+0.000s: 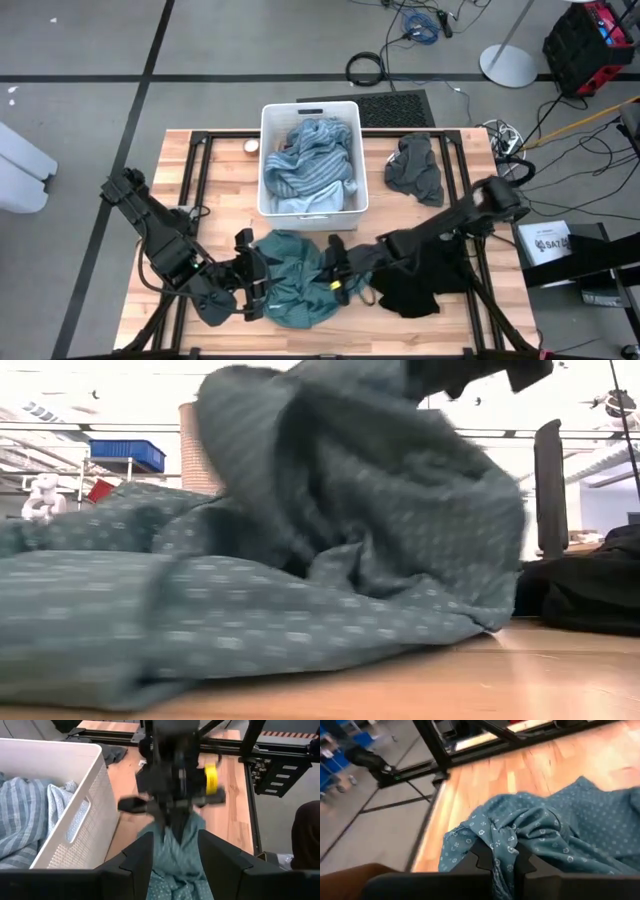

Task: Sort clothes
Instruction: Put the green shirt into the white laundry bin

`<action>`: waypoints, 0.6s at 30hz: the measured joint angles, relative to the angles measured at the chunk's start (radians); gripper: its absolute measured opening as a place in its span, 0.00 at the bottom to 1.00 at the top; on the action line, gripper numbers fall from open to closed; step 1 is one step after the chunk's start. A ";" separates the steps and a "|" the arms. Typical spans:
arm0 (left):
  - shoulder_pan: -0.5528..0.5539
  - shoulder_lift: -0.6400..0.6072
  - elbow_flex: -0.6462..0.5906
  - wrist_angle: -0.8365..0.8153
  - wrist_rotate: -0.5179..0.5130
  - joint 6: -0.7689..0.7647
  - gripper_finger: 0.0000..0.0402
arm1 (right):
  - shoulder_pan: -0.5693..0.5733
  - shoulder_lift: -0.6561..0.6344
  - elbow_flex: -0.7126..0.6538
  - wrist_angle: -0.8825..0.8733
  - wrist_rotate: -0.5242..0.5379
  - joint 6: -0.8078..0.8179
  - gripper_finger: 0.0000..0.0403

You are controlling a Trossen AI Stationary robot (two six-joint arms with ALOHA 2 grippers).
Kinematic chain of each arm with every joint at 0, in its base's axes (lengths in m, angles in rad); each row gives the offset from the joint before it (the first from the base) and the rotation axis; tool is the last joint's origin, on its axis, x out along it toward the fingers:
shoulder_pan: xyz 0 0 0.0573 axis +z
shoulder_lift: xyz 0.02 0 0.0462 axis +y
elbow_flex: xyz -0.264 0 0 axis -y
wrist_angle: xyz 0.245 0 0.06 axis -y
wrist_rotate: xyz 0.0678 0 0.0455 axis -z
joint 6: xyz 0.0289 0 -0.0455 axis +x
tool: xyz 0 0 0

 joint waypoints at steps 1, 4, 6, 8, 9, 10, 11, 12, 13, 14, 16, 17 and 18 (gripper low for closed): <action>-0.002 0.000 0.000 -0.002 0.000 -0.015 0.41 | -0.001 0.037 0.021 -0.006 0.008 -0.006 0.01; -0.009 0.001 -0.003 -0.009 0.000 -0.082 0.41 | -0.003 0.138 0.098 -0.080 0.024 -0.042 0.02; -0.012 0.002 -0.009 -0.010 0.000 -0.108 0.41 | -0.004 0.205 0.155 -0.131 0.046 -0.067 0.02; -0.016 0.003 -0.018 -0.008 0.001 -0.123 0.41 | -0.004 0.266 0.219 -0.194 0.058 -0.112 0.03; -0.018 0.003 -0.024 -0.009 0.001 -0.131 0.41 | -0.002 0.290 0.252 -0.227 0.055 -0.138 0.03; -0.018 0.003 -0.028 -0.011 0.001 -0.141 0.41 | 0.001 0.311 0.283 -0.264 0.042 -0.159 0.03; -0.018 0.003 -0.032 -0.008 0.001 -0.151 0.41 | 0.003 0.326 0.313 -0.296 0.029 -0.171 0.03; -0.018 0.003 -0.037 -0.009 0.001 -0.156 0.41 | 0.006 0.338 0.338 -0.326 0.015 -0.185 0.04; -0.018 0.003 -0.040 -0.010 0.001 -0.157 0.41 | 0.011 0.348 0.361 -0.354 0.005 -0.203 0.06; -0.019 0.003 -0.041 -0.009 0.001 -0.157 0.41 | 0.016 0.351 0.380 -0.378 -0.003 -0.227 0.08; -0.019 0.003 -0.042 -0.009 0.001 -0.157 0.41 | 0.030 0.352 0.407 -0.416 -0.010 -0.278 0.15; -0.019 0.003 -0.042 -0.008 0.001 -0.157 0.41 | 0.036 0.352 0.421 -0.429 -0.016 -0.299 0.19; -0.019 0.003 -0.042 -0.009 0.001 -0.157 0.41 | 0.041 0.349 0.430 -0.438 -0.022 -0.310 0.24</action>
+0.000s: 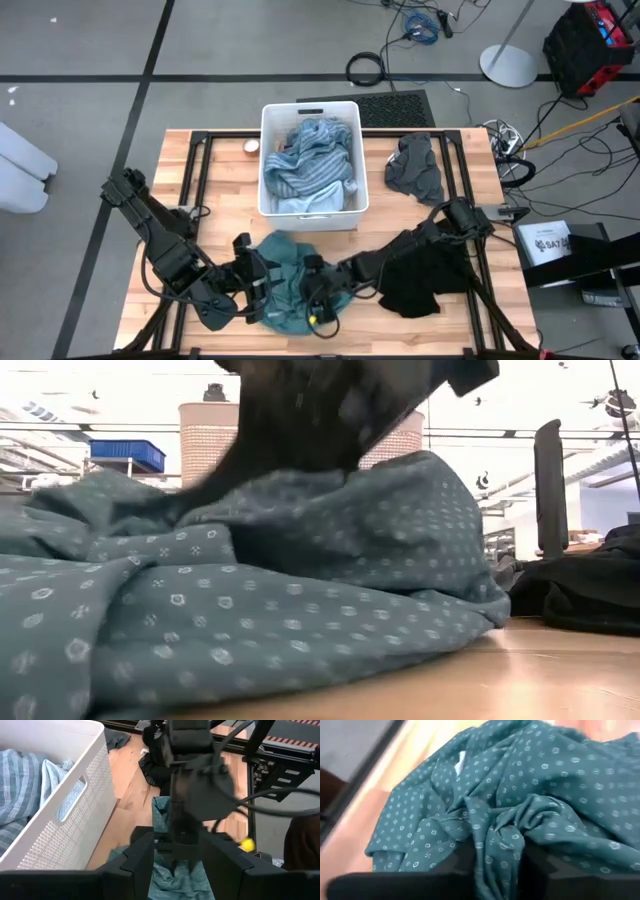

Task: Sort clothes
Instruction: Put the green shirt into the white laundry bin

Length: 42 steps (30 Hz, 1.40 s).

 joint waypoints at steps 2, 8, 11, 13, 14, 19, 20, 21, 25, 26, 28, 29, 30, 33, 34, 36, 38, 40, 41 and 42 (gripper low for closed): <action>0.000 0.000 0.000 0.000 0.000 0.000 0.41 | 0.007 -0.008 0.026 -0.019 -0.004 -0.007 0.33; -0.002 0.015 0.000 -0.007 0.053 -0.026 0.41 | 0.032 -0.060 0.101 -0.103 -0.004 -0.115 0.60; -0.004 0.038 0.000 -0.007 0.084 -0.026 0.41 | 0.045 -0.080 0.116 -0.106 -0.005 -0.126 0.68; -0.006 0.055 0.000 -0.010 0.119 -0.026 0.41 | 0.052 -0.090 0.128 -0.107 -0.005 -0.128 0.71; -0.006 0.064 0.000 -0.021 0.134 -0.026 0.41 | 0.054 -0.091 0.136 -0.104 -0.005 -0.130 0.72; -0.012 0.106 0.000 -0.053 0.202 -0.026 0.41 | 0.075 -0.119 0.171 -0.216 0.003 -0.151 0.73; -0.012 0.113 0.000 -0.053 0.208 -0.026 0.41 | 0.078 -0.132 0.179 -0.246 0.004 -0.151 0.73; -0.012 0.118 0.000 -0.052 0.212 -0.025 0.41 | 0.081 -0.147 0.187 -0.269 0.002 -0.150 0.73; -0.014 0.140 0.000 -0.047 0.224 0.022 0.41 | 0.087 -0.218 0.202 -0.409 0.005 -0.129 0.73; -0.015 0.148 0.000 -0.038 0.226 0.054 0.41 | 0.089 -0.237 0.201 -0.453 0.007 -0.121 0.72; -0.015 0.170 0.000 -0.020 0.231 0.140 0.41 | 0.095 -0.283 0.200 -0.552 0.007 -0.097 0.72; -0.016 0.182 0.000 -0.008 0.234 0.189 0.41 | 0.096 -0.307 0.200 -0.600 0.005 -0.078 0.72; -0.015 0.193 0.000 -0.001 0.237 0.239 0.41 | 0.100 -0.331 0.201 -0.645 0.005 -0.058 0.71; 0.003 0.228 0.000 0.023 0.257 0.372 0.41 | 0.109 -0.386 0.201 -0.767 0.004 0.002 0.71; 0.013 0.239 0.000 0.023 0.259 0.401 0.41 | 0.113 -0.400 0.201 -0.793 0.005 0.018 0.71; 0.044 0.259 0.000 0.023 0.272 0.445 0.41 | 0.122 -0.426 0.200 -0.826 0.007 0.046 0.71; 0.086 0.269 0.000 0.024 0.316 0.483 0.41 | 0.133 -0.448 0.200 -0.841 0.007 0.068 0.71; 0.137 0.277 0.000 0.032 0.395 0.521 0.41 | 0.145 -0.460 0.200 -0.853 0.006 0.085 0.71; 0.161 0.282 0.000 0.033 0.442 0.543 0.41 | 0.152 -0.463 0.201 -0.860 0.004 0.091 0.71; 0.184 0.286 0.000 0.031 0.485 0.569 0.41 | 0.156 -0.466 0.200 -0.865 0.004 0.099 0.71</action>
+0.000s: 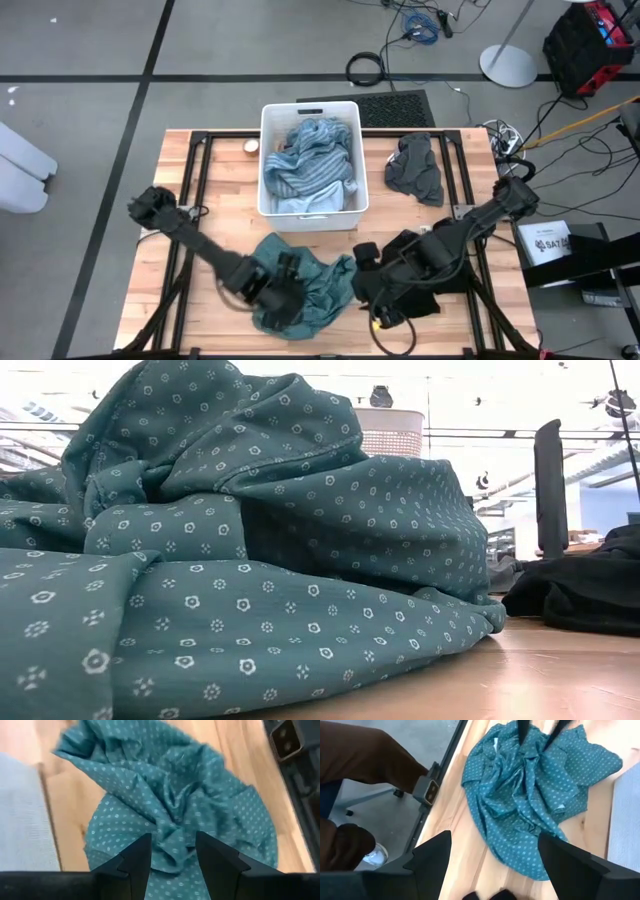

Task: Sort clothes
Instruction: Put the green shirt into the white laundry bin

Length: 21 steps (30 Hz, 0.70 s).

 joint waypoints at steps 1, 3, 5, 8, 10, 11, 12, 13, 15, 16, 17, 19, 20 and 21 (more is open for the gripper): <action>0.021 0.004 0.000 -0.001 0.032 0.026 0.41 | 0.004 -0.004 0.000 -0.002 0.000 0.007 0.71; 0.060 0.004 0.000 0.007 0.110 0.079 0.41 | 0.012 -0.008 0.000 -0.012 0.002 0.016 0.71; 0.096 0.003 0.000 0.039 0.200 0.125 0.41 | 0.017 -0.008 0.000 -0.022 0.006 0.025 0.71; 0.135 0.003 0.000 0.070 0.324 0.174 0.41 | 0.020 -0.008 0.000 -0.035 0.006 0.041 0.71; 0.151 0.009 0.000 0.066 0.379 0.179 0.41 | 0.021 -0.008 0.000 -0.050 0.014 0.047 0.71; 0.157 0.014 0.000 0.060 0.404 0.181 0.41 | 0.021 -0.008 0.000 -0.058 0.026 0.051 0.71; 0.160 0.017 0.000 0.046 0.423 0.183 0.41 | 0.021 -0.008 0.000 -0.065 0.036 0.055 0.71; 0.160 0.025 0.000 0.030 0.439 0.185 0.41 | 0.020 -0.008 0.000 -0.073 0.049 0.056 0.71; 0.163 0.039 0.000 0.029 0.464 0.193 0.41 | 0.020 -0.008 0.000 -0.091 0.058 0.056 0.71; 0.163 0.047 0.000 0.026 0.467 0.193 0.41 | 0.020 -0.008 0.000 -0.100 0.058 0.056 0.71; 0.163 0.054 0.000 0.024 0.467 0.194 0.41 | 0.020 -0.008 0.000 -0.107 0.059 0.056 0.71; 0.162 0.066 0.000 0.021 0.467 0.200 0.41 | 0.020 -0.008 0.000 -0.118 0.073 0.054 0.71; 0.162 0.069 0.000 0.020 0.467 0.200 0.42 | 0.020 -0.008 0.000 -0.122 0.075 0.053 0.71; 0.162 0.070 0.000 0.017 0.467 0.199 0.43 | 0.020 -0.008 0.000 -0.124 0.076 0.053 0.71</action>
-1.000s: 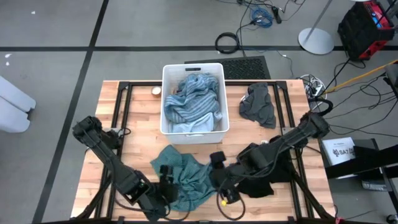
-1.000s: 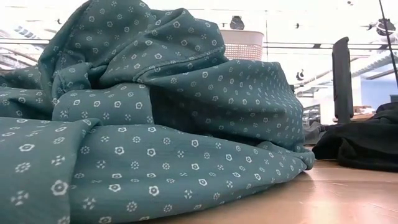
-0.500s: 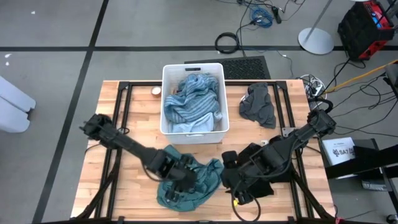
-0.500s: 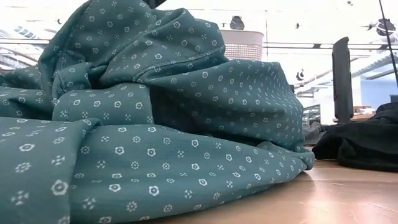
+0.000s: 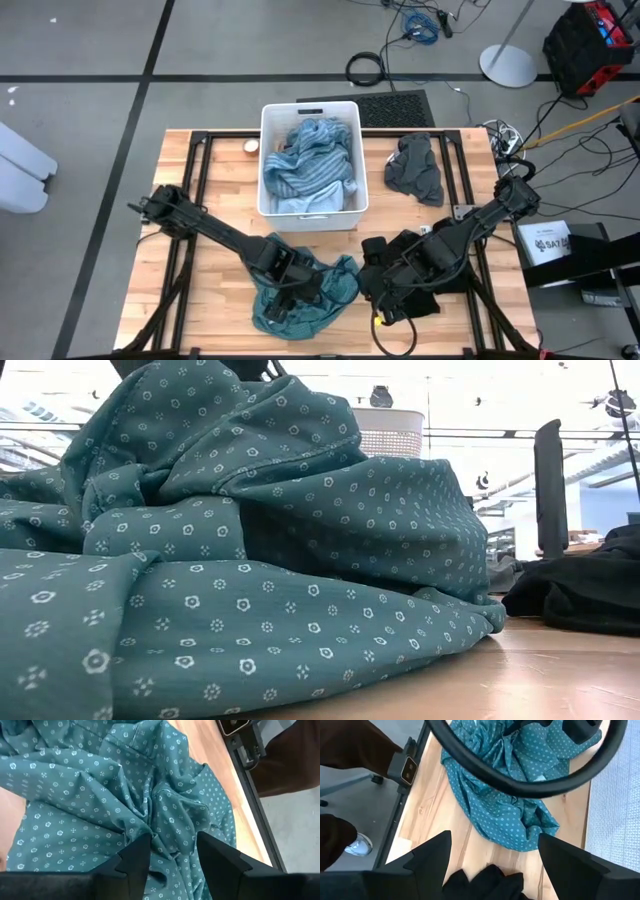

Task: Sort clothes
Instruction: Put the green shirt into the white laundry bin

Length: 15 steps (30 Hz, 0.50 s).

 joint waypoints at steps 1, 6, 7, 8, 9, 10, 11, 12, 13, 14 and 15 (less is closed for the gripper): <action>0.000 0.000 0.000 -0.002 0.000 0.001 0.44 | 0.000 0.000 0.000 -0.004 0.000 -0.001 0.71; 0.000 -0.002 0.012 -0.008 0.000 0.045 0.54 | 0.000 0.000 0.000 -0.010 0.001 -0.008 0.71; 0.000 -0.003 0.021 -0.006 0.000 0.052 0.57 | 0.000 0.000 0.000 -0.010 0.001 -0.010 0.71; 0.000 -0.005 0.031 -0.005 0.000 0.058 0.59 | 0.000 0.000 0.000 -0.010 0.001 -0.015 0.71; 0.000 -0.006 0.040 -0.009 0.000 0.068 0.61 | 0.000 0.000 0.000 -0.011 0.001 -0.017 0.71; 0.000 -0.006 0.055 -0.024 0.000 0.075 0.63 | 0.000 0.000 0.000 -0.011 0.001 -0.020 0.71; 0.000 -0.006 0.068 -0.043 0.000 0.079 0.65 | 0.000 0.000 0.000 -0.012 0.001 -0.020 0.71; 0.000 -0.006 0.081 -0.062 0.000 0.082 0.67 | 0.000 0.000 0.000 -0.013 0.001 -0.020 0.71; 0.000 -0.006 0.094 -0.076 0.000 0.085 0.69 | 0.000 0.000 0.000 -0.016 0.001 -0.020 0.71; 0.000 -0.006 0.104 -0.088 0.000 0.100 0.70 | 0.000 0.000 0.000 -0.024 0.001 -0.020 0.71; -0.002 -0.006 0.111 -0.105 0.000 0.117 0.72 | 0.000 0.000 0.000 -0.031 0.001 -0.020 0.71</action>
